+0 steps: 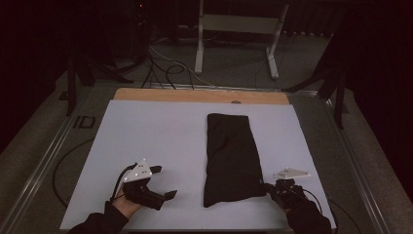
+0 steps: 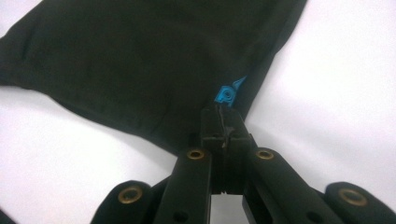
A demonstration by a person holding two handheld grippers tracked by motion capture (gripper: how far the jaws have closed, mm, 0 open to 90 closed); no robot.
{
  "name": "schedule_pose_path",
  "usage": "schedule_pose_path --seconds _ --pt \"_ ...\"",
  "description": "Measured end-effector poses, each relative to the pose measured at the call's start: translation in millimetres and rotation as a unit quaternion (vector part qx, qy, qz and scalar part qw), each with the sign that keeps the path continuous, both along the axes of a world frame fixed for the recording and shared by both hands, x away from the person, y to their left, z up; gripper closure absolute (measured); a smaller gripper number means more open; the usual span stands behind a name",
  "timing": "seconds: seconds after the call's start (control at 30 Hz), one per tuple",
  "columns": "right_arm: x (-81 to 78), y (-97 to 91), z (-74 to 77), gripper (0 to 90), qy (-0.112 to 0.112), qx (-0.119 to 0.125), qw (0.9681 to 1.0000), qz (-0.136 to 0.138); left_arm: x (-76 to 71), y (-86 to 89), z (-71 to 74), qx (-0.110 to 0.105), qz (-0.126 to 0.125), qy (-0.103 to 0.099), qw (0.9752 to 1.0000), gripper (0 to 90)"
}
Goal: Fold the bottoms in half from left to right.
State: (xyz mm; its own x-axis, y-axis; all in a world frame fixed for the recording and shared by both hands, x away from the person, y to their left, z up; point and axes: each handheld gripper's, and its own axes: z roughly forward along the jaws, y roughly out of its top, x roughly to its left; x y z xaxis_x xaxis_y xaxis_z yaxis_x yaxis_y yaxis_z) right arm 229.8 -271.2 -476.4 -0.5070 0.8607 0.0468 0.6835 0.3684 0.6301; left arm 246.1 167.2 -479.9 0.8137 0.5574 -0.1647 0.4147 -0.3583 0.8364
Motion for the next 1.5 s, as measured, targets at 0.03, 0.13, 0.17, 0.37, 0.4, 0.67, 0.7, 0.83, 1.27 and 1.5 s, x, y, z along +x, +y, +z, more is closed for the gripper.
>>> schedule_pose_path --seconds 0.03,0.13,0.17,0.37,0.4,0.67,0.7,0.83,1.27,1.5 --pt "0.5 -0.7 -0.4 88.9 0.0 0.002 1.0 -0.001 0.0 -0.2 -0.4 0.001 0.001 -0.001 1.0 0.0" --pt "2.2 -1.2 -6.3 69.6 0.01 0.002 0.9999 -0.004 -0.1 -0.4 -1.2 0.003 0.001 -0.005 1.0 0.0" --pt "2.8 0.1 -8.6 66.2 0.02 -0.003 0.9998 0.002 0.0 -0.4 -1.3 0.003 0.001 -0.004 1.0 0.0" --pt "-0.4 8.2 -18.3 73.3 0.046 -0.037 0.998 0.023 -0.2 -0.3 -1.8 0.003 0.0 -0.003 1.0 0.0" --pt "-1.4 9.4 -17.4 78.2 0.041 -0.043 0.9978 0.027 -0.3 -0.4 -2.1 0.003 0.0 -0.003 1.0 0.0" --pt "-4.4 8.5 6.7 86.5 -0.008 -0.031 0.9993 0.019 0.6 0.3 -1.9 -0.001 -0.001 -0.002 1.0 0.0" --pt "-5.1 7.4 10.5 86.5 -0.012 -0.026 0.9994 0.018 0.8 0.5 -1.8 -0.002 -0.001 -0.002 1.0 0.0" --pt "-5.8 0.1 12.6 86.7 -0.012 -0.019 0.9997 0.011 0.9 0.6 -1.9 -0.004 -0.002 -0.001 1.0 0.0" --pt "-0.2 -10.3 -16.7 86.7 0.047 -0.053 0.9975 0.01 0.6 1.5 -2.2 -0.005 -0.006 -0.002 1.0 0.0" --pt "1.6 -9.8 -21.0 86.0 0.054 -0.06 0.9966 0.012 0.4 2.2 -2.7 -0.003 -0.007 -0.002 1.0 0.0"
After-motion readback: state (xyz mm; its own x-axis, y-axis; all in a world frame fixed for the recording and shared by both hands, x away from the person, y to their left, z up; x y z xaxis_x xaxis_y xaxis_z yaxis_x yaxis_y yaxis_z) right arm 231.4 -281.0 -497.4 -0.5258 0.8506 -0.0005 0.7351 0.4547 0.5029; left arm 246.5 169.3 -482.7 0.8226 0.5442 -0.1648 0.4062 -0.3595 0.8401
